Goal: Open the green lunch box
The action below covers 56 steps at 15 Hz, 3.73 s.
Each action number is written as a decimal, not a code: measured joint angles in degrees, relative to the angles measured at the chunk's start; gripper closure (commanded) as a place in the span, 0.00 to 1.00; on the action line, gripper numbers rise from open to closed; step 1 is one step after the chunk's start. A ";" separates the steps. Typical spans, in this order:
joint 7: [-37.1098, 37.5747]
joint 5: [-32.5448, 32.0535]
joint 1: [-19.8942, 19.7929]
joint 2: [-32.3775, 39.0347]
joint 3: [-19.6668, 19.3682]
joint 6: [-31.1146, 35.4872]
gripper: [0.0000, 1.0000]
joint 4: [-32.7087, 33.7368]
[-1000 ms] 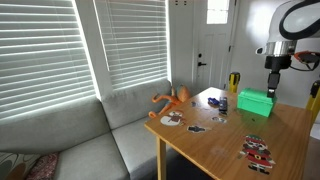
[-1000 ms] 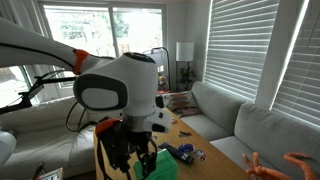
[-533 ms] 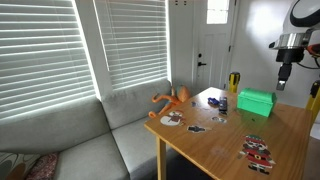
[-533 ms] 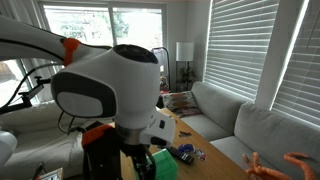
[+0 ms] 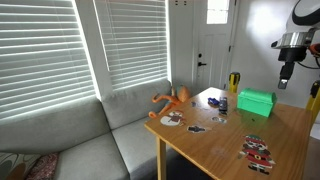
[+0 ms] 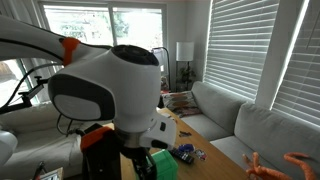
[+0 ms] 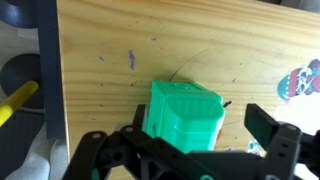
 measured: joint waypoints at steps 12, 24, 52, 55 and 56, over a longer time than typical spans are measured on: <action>-7.35 13.27 -1.54 4.73 -3.30 0.07 0.00 -0.03; -10.51 21.52 -2.76 12.16 -2.44 0.10 0.00 2.87; -0.41 8.01 -2.58 14.05 6.19 1.42 0.44 8.22; -0.51 7.50 -2.24 13.81 6.94 1.52 0.44 8.22; -0.54 7.08 -2.08 13.67 7.13 1.52 0.44 8.22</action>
